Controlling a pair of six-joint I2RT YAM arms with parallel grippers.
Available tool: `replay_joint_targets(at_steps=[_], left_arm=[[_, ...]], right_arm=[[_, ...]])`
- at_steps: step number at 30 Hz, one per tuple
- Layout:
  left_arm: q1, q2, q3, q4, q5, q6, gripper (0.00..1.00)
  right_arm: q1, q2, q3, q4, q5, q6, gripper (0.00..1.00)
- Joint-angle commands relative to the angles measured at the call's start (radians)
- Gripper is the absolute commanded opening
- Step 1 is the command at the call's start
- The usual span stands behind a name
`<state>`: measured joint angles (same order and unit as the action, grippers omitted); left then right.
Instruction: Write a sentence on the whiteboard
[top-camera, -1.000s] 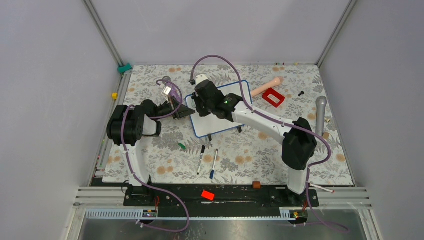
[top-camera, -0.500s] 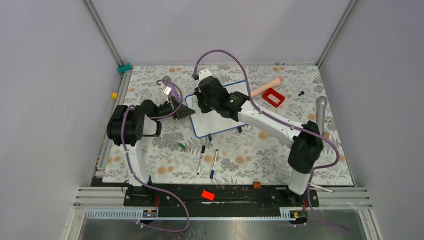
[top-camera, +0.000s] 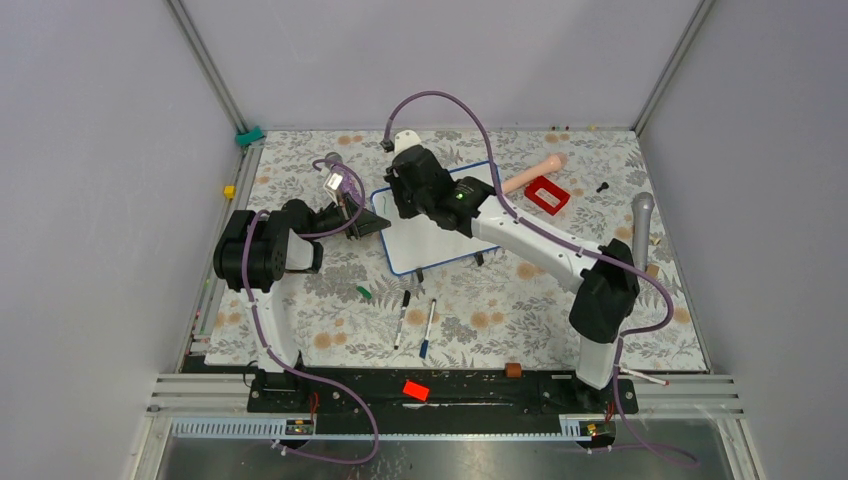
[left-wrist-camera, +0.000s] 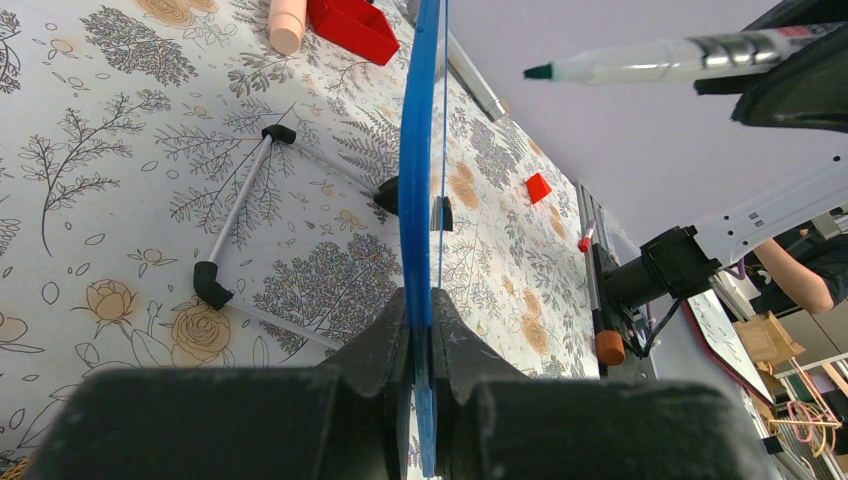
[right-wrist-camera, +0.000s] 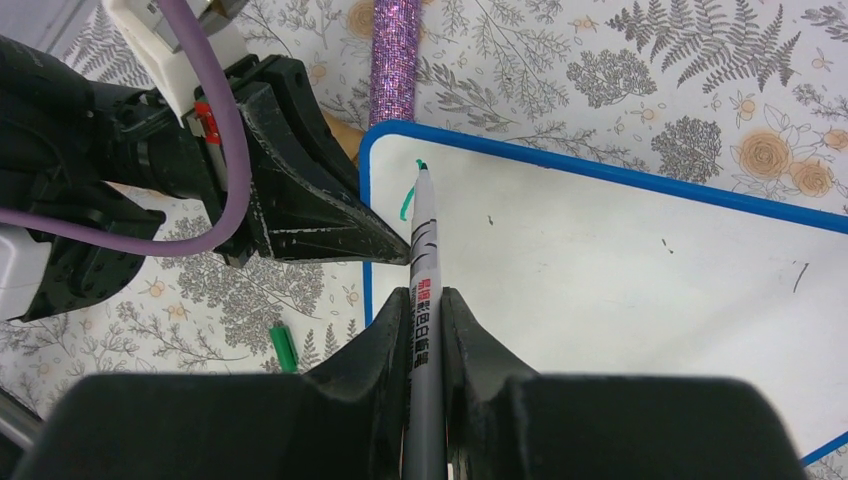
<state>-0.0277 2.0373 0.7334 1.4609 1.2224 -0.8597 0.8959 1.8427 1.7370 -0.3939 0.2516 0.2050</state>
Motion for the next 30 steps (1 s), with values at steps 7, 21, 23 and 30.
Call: replay_joint_targets(at_steps=[7, 21, 23, 30], left_arm=[[-0.011, -0.002, -0.015, 0.010, 0.063, 0.108, 0.00], [-0.010, -0.001, -0.015, 0.010, 0.063, 0.106, 0.00], [-0.011, -0.002, -0.015, 0.011, 0.062, 0.106, 0.00], [-0.011, -0.002, -0.015, 0.010, 0.062, 0.106, 0.00]], right_arm=[[0.001, 0.029, 0.047, -0.022, 0.045, -0.015, 0.00], [0.002, 0.051, 0.064, -0.025, 0.057, -0.023, 0.00], [0.002, 0.052, 0.067, -0.027, 0.058, -0.022, 0.00], [0.001, 0.061, 0.074, -0.034, 0.061, -0.023, 0.00]])
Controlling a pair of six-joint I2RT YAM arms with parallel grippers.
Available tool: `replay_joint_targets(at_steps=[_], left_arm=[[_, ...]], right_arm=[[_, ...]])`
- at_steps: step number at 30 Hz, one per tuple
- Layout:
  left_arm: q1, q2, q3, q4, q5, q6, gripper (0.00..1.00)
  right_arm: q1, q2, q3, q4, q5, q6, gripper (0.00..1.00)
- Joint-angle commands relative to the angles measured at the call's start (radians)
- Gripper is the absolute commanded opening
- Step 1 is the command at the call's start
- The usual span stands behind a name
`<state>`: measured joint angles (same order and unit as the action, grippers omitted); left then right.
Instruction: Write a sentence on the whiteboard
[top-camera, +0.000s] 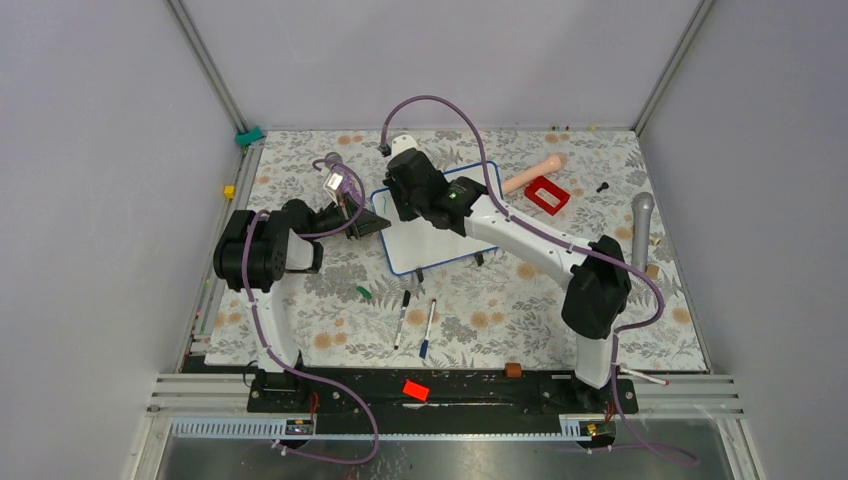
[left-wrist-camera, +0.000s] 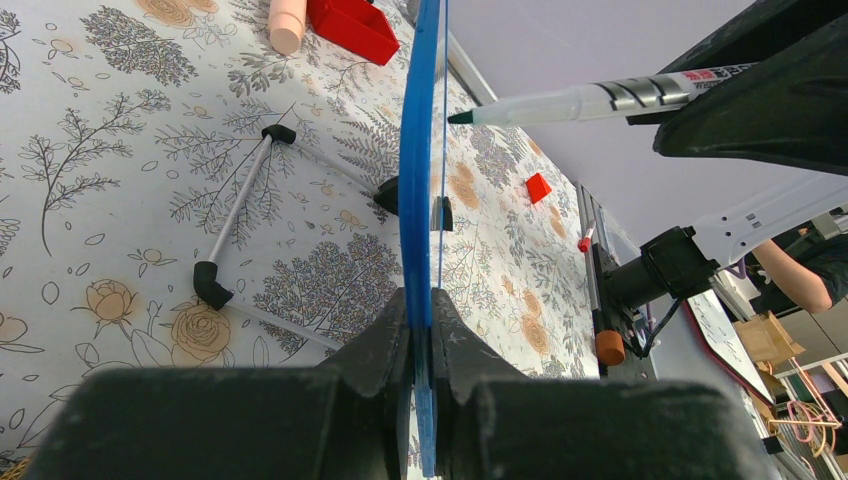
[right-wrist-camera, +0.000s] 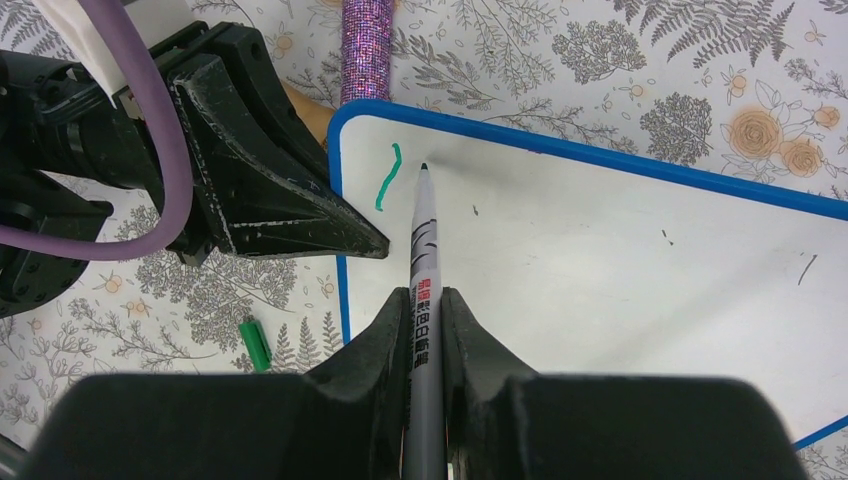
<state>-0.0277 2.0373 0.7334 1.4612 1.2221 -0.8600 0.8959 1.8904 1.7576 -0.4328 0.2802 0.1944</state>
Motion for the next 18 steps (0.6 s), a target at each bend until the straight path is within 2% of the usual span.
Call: replay_joint_targets(at_steps=[1, 18], left_arm=[[-0.011, -0.002, -0.015, 0.010, 0.062, 0.106, 0.00], [-0.011, -0.001, -0.015, 0.010, 0.060, 0.106, 0.00]], right_arm=[[0.002, 0.017, 0.054, 0.003, 0.035, -0.014, 0.00], [0.001, 0.032, 0.061, -0.025, 0.033, -0.015, 0.00]])
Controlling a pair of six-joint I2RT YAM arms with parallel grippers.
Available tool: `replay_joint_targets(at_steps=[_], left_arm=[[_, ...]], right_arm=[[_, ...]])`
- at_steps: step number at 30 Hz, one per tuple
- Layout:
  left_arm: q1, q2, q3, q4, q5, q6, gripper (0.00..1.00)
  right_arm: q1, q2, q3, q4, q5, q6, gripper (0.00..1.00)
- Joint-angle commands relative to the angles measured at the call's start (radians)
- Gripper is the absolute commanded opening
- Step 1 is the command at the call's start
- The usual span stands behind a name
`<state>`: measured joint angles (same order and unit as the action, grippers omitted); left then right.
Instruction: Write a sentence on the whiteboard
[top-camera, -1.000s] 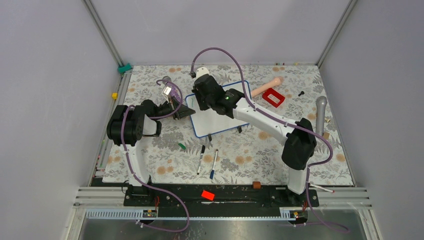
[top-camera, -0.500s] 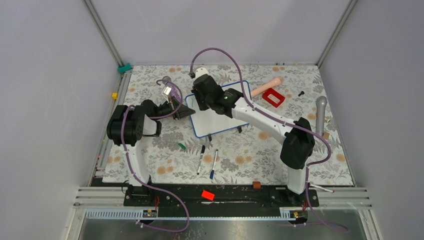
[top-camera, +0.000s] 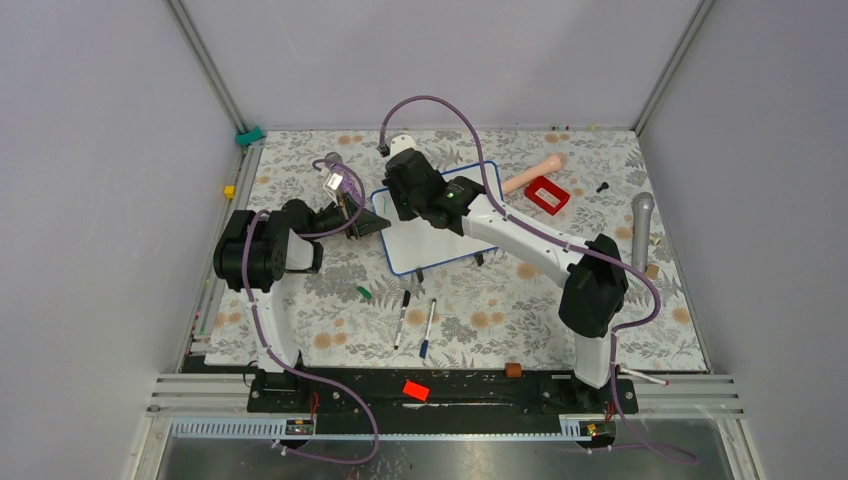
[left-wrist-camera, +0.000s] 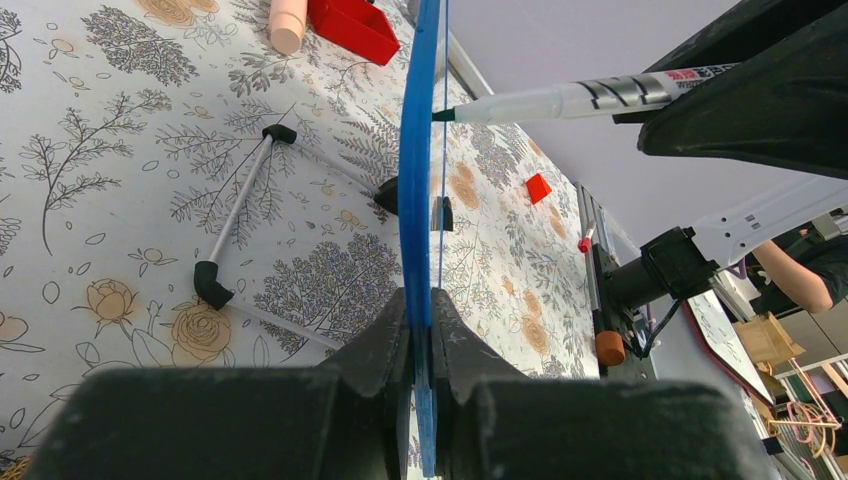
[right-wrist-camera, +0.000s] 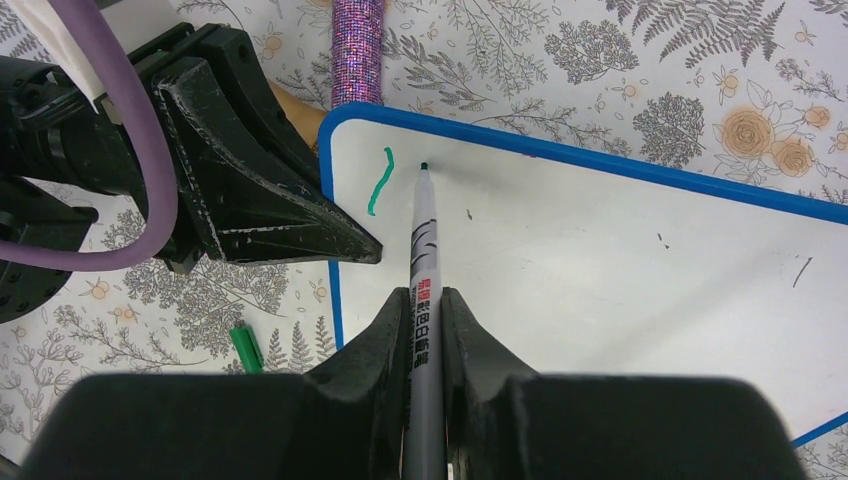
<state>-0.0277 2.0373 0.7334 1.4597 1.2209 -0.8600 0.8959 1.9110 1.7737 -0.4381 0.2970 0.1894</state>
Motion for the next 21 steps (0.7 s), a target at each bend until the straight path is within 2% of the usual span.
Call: replay_joint_targets(at_steps=[1, 21], left_arm=[[-0.011, -0.003, -0.015, 0.011, 0.062, 0.106, 0.00], [-0.011, -0.003, -0.016, 0.013, 0.062, 0.107, 0.00]], right_arm=[[0.001, 0.010, 0.043, -0.020, 0.012, -0.008, 0.00], [0.002, 0.008, 0.023, -0.022, -0.107, 0.017, 0.00]])
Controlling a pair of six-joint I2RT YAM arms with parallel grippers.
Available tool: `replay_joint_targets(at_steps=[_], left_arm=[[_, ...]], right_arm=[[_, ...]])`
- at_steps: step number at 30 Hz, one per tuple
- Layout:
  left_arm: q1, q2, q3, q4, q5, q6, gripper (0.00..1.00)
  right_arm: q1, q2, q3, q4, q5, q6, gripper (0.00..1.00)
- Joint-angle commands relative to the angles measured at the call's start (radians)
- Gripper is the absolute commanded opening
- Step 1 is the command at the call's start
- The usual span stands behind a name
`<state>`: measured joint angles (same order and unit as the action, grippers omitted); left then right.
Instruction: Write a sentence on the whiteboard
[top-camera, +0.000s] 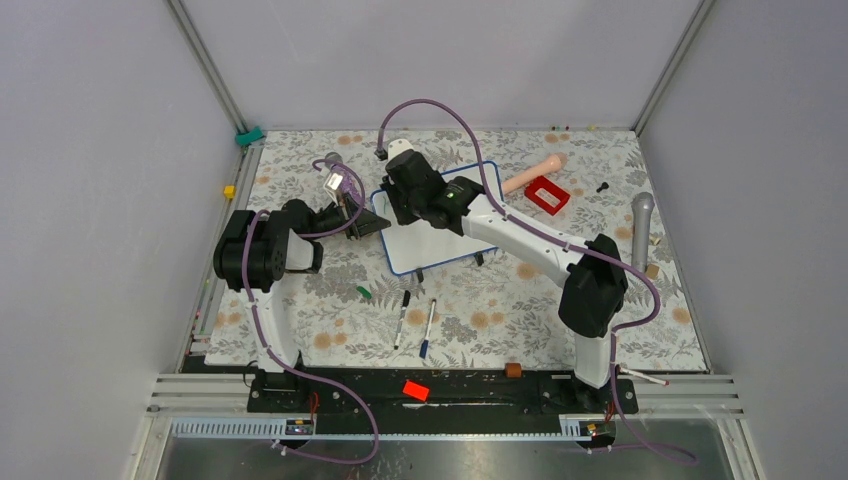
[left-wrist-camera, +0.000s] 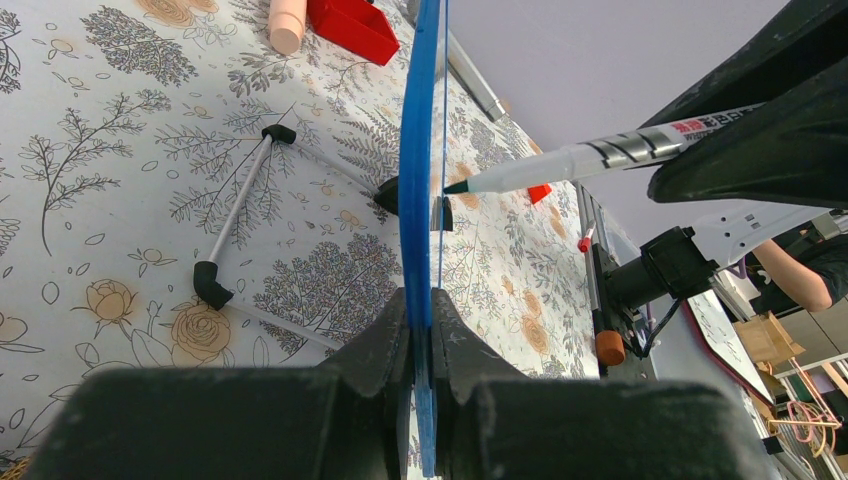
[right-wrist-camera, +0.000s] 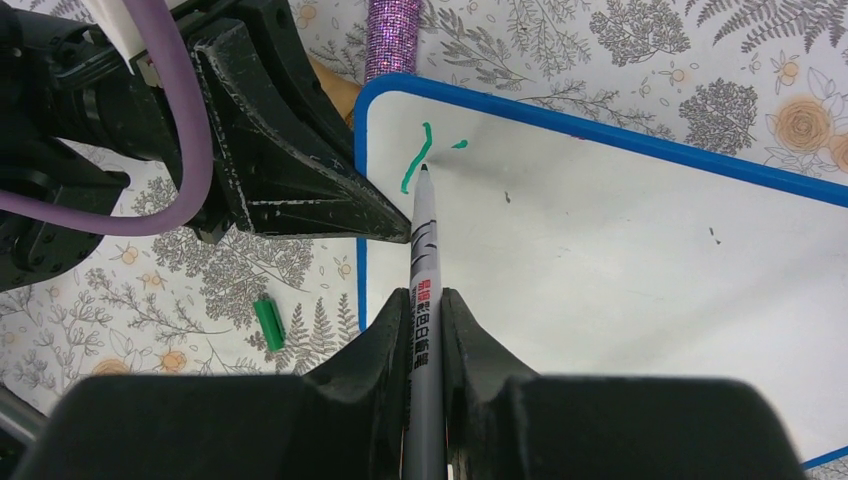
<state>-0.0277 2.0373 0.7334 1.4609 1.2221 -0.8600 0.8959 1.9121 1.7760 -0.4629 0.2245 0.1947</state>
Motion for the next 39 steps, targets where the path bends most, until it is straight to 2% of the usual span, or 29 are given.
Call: replay_joint_targets(at_steps=[1, 31, 39], left_arm=[[-0.011, -0.003, -0.017, 0.010, 0.061, 0.107, 0.00], [-0.011, -0.005, -0.018, 0.012, 0.059, 0.110, 0.00], [-0.011, -0.004, -0.019, 0.012, 0.059, 0.110, 0.00]], right_arm=[[0.002, 0.007, 0.021, 0.004, -0.038, 0.011, 0.00], [0.001, -0.015, -0.019, -0.028, 0.041, -0.014, 0.00], [0.001, 0.006, 0.029, -0.029, 0.015, -0.012, 0.00]])
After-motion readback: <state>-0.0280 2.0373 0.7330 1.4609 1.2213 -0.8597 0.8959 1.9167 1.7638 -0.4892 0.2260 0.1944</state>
